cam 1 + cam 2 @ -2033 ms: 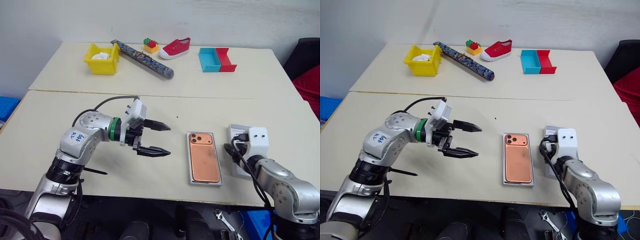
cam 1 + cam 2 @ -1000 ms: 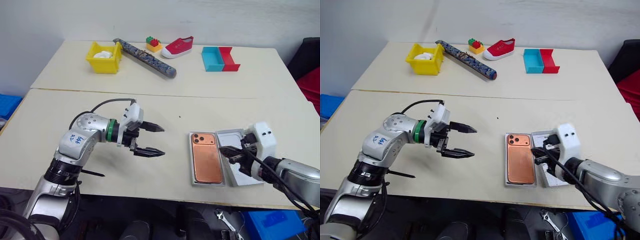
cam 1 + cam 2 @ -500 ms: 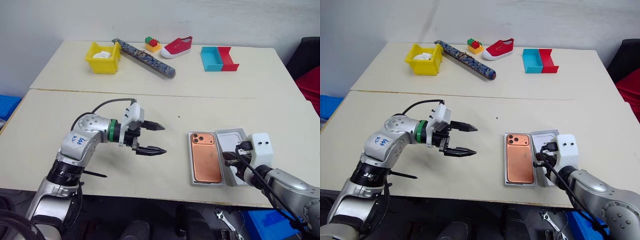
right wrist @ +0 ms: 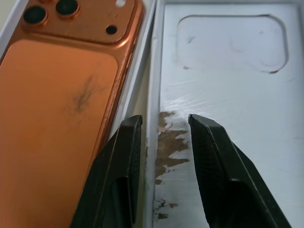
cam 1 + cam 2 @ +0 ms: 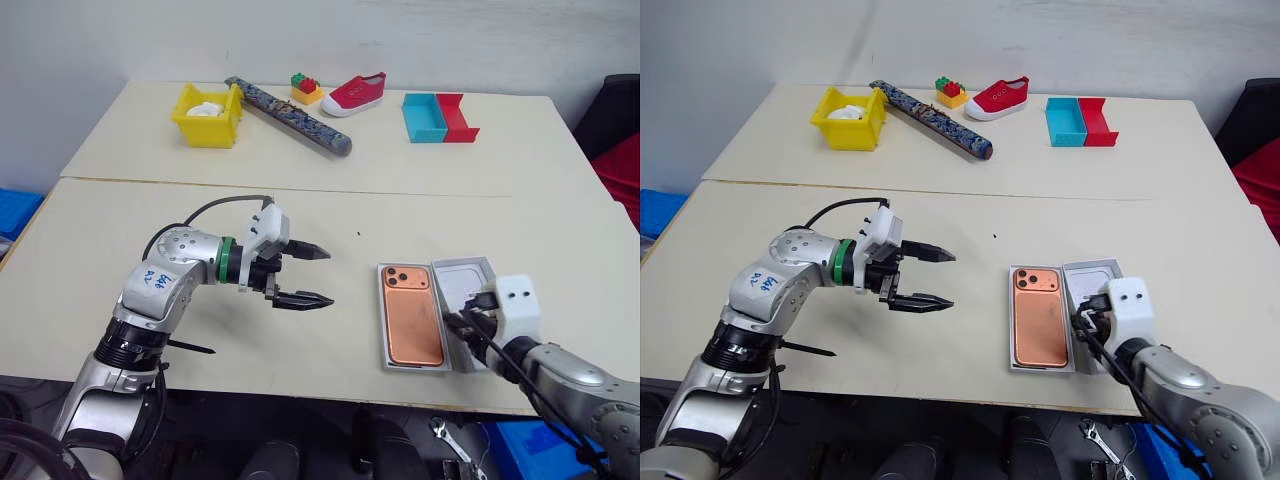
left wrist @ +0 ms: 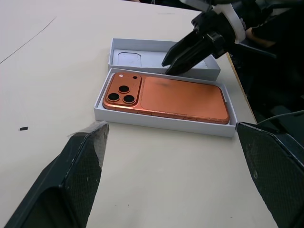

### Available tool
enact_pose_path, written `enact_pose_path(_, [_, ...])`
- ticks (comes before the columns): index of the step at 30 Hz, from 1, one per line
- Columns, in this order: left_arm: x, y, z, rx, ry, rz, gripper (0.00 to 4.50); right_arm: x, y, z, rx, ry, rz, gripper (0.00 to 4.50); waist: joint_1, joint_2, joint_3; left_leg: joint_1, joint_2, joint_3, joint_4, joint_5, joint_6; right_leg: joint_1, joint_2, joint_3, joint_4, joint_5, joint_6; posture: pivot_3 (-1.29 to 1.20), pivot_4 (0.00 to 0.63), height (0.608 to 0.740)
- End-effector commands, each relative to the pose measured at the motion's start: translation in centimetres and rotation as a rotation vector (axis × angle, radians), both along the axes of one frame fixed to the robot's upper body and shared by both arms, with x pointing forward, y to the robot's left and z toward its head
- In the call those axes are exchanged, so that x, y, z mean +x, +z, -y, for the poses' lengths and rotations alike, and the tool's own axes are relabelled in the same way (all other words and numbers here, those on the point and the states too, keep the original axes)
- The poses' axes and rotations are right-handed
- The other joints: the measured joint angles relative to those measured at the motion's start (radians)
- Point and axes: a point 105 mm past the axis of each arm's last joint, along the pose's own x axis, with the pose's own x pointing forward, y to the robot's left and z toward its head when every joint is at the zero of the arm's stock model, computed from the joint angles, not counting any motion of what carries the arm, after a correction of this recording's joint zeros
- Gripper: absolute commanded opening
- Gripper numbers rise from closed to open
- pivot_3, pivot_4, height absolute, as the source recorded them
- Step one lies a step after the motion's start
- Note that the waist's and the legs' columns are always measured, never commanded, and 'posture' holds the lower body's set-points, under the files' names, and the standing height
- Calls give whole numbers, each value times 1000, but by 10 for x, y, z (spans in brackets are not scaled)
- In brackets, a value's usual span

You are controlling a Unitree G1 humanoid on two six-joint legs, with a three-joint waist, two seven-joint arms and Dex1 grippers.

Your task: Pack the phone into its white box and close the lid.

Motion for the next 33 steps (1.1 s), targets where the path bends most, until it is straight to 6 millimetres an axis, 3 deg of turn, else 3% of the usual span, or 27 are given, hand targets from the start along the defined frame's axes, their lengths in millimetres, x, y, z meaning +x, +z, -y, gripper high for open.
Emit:
enact_pose_path(1, [-2, 9, 4, -18, -15, 40, 4500, 4, -4, 0, 2, -7, 17, 1390, 0, 0, 0, 0, 0, 0, 0, 0, 0, 0, 0, 0, 0, 0, 0, 0, 150, 740])
enact_pose_path(6, [-3, 10, 6, -24, -19, 44, 4500, 5, -9, 2, 9, -36, 22, 110, -1, -1, 0, 0, 0, 0, 0, 0, 0, 0, 0, 0, 0, 0, 0, 0, 150, 740])
enact_pose_path(7, [-3, 10, 6, -25, -22, 46, 4500, 5, -9, 3, 10, -40, 26, 46, -1, -1, -1, 0, 0, 0, 0, 0, 0, 0, 0, 0, 0, 0, 0, 0, 150, 740])
enact_pose_path(11, [-6, 10, 7, -26, -37, 52, 4500, 3, 2, 4, 43, -58, 76, 46, -1, -1, -1, 0, 0, 0, 0, 0, 0, 0, 0, 0, 1, 0, 0, 0, 150, 740])
enact_pose_path(14, [-8, 11, 8, -27, -45, 55, 4500, 3, 23, 0, 125, -29, 149, 46, -1, -1, -1, 0, 0, 0, 0, 0, 0, 0, 0, 0, 1, 0, 0, 0, 150, 740])
enact_pose_path(18, [-9, 10, 9, -21, -59, 56, 4500, -5, 68, -27, 402, 149, 228, 46, -1, 0, 0, 0, 0, 0, 0, 0, 0, 0, 0, 0, 0, 0, 0, 0, 150, 740])
enact_pose_path(22, [-7, 9, 8, -14, -56, 54, 4500, -18, 101, -57, 683, 305, 163, 46, -5, 1, 1, 0, 1, -1, 0, 0, 0, 0, 1, 0, 0, 0, -1, 0, 150, 740])
enact_pose_path(29, [-6, 7, 4, 3, -48, 50, 4500, -17, 111, -103, 1099, 370, 111, 46, -5, 1, 0, 0, 1, 0, 0, 0, 0, 0, 1, -1, 0, 0, -1, 0, 150, 740])
enact_pose_path(33, [-8, 7, 0, 12, -34, 51, 4500, -10, 100, -118, 1285, 346, 33, 46, -5, 0, 0, 0, 1, -1, 0, 0, 0, 0, 1, -1, 0, 0, -1, 0, 150, 740])
